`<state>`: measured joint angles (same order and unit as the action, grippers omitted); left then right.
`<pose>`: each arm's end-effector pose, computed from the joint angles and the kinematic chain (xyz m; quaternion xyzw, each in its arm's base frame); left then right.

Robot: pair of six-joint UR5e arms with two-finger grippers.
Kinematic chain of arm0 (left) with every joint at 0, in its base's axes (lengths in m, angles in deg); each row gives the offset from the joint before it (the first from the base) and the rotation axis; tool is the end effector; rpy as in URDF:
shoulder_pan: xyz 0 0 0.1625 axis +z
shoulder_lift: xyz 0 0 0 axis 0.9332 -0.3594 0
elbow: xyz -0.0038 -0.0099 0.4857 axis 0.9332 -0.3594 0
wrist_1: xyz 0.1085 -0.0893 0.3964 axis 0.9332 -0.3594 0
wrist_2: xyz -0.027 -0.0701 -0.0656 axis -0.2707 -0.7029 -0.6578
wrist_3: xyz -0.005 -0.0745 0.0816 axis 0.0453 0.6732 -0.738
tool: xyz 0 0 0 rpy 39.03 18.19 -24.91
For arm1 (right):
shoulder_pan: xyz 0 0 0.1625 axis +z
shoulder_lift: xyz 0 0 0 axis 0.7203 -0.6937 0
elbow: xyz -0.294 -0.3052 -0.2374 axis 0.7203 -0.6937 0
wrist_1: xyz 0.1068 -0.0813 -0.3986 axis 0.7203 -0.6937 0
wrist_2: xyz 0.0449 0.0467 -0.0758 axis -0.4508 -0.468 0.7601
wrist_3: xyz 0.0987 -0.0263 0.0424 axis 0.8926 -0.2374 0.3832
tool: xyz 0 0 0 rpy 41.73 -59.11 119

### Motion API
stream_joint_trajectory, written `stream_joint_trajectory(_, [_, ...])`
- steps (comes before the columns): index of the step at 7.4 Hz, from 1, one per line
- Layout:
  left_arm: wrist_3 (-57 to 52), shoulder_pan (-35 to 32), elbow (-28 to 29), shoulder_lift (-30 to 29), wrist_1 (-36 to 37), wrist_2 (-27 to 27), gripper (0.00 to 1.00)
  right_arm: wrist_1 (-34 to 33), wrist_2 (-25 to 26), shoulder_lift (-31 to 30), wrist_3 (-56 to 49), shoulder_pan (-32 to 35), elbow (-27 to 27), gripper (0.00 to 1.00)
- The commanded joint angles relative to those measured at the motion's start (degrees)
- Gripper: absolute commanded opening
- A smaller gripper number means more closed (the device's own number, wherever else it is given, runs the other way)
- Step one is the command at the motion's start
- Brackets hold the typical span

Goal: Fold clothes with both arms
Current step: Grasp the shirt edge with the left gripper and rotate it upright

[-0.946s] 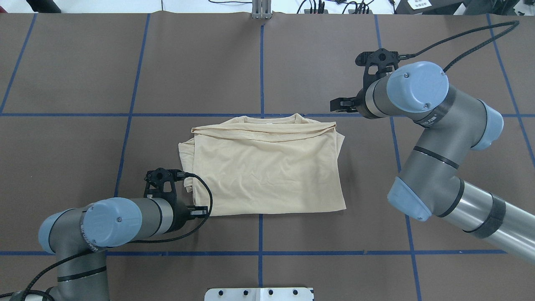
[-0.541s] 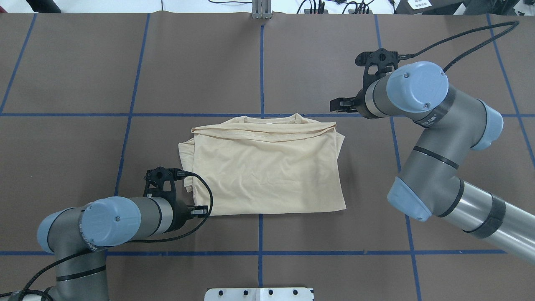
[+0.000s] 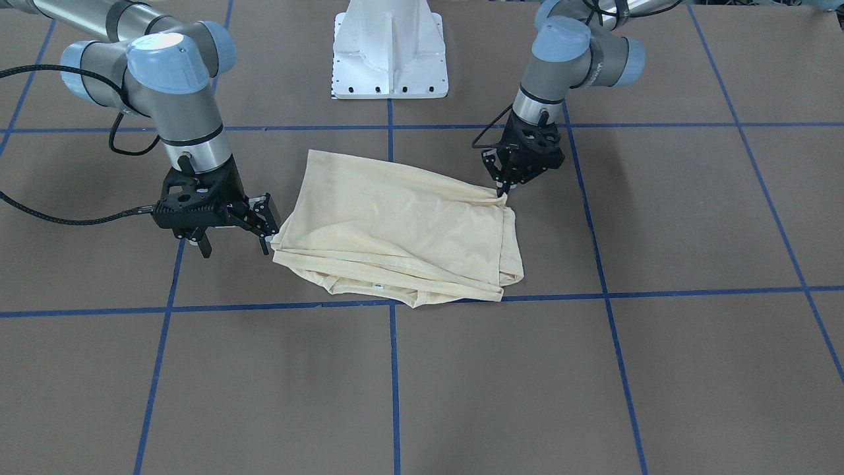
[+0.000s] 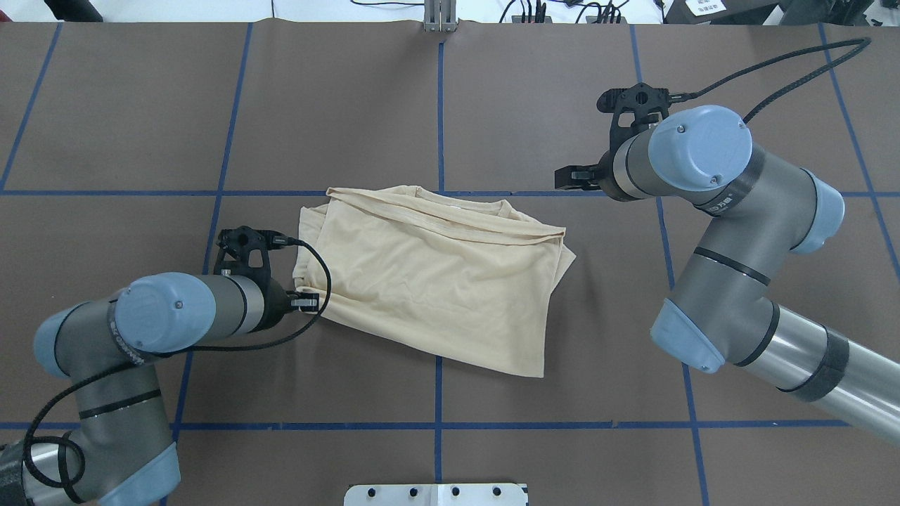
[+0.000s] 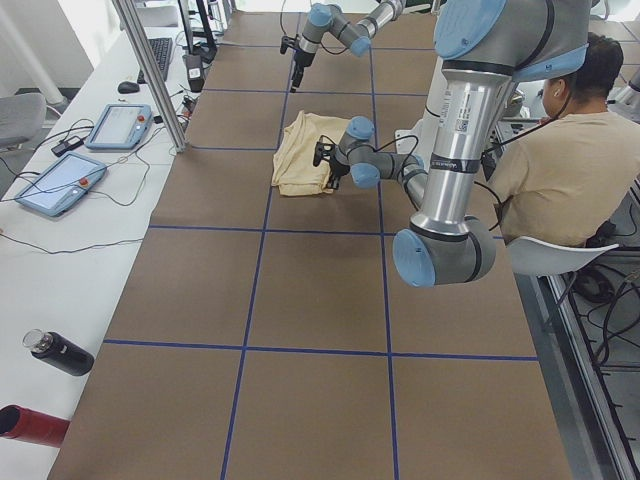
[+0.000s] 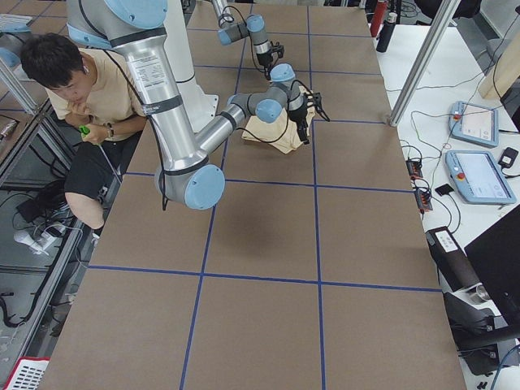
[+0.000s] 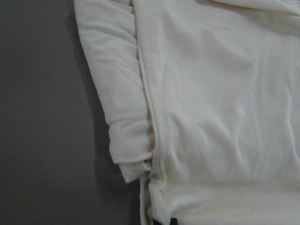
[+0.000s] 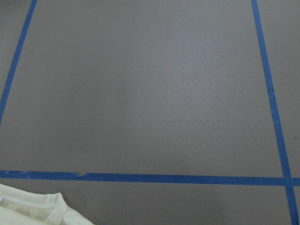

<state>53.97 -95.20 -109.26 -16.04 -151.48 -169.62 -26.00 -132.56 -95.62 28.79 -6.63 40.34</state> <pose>0.4986 -0.3923 0.4194 0.1804 0.4306 -0.0333 0.8837 -0.4343 -0.5138 0.3639 0.1871 -0.3751 0.0709 0.9051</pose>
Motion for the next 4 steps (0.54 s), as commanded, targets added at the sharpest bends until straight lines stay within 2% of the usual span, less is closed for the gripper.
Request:
stream_joint_trajectory(1, [-11.8, -10.9, 10.1, -5.6, -0.1, -0.2, 0.00, 0.0, 0.1, 0.0, 0.6, -0.3, -0.2, 1.00])
stream_joint_trajectory(3, [-17.9, -17.9, 31.2, -22.9, -1.5, -0.6, 0.00, 0.0, 0.3, 0.2, 0.8, -0.7, -0.1, 1.00])
stream_joint_trajectory(4, [-20.5, -19.7, 41.7, -29.1, -7.4, -1.8, 0.00, 0.0, 0.3, 0.2, 0.8, -0.9, -0.1, 1.00])
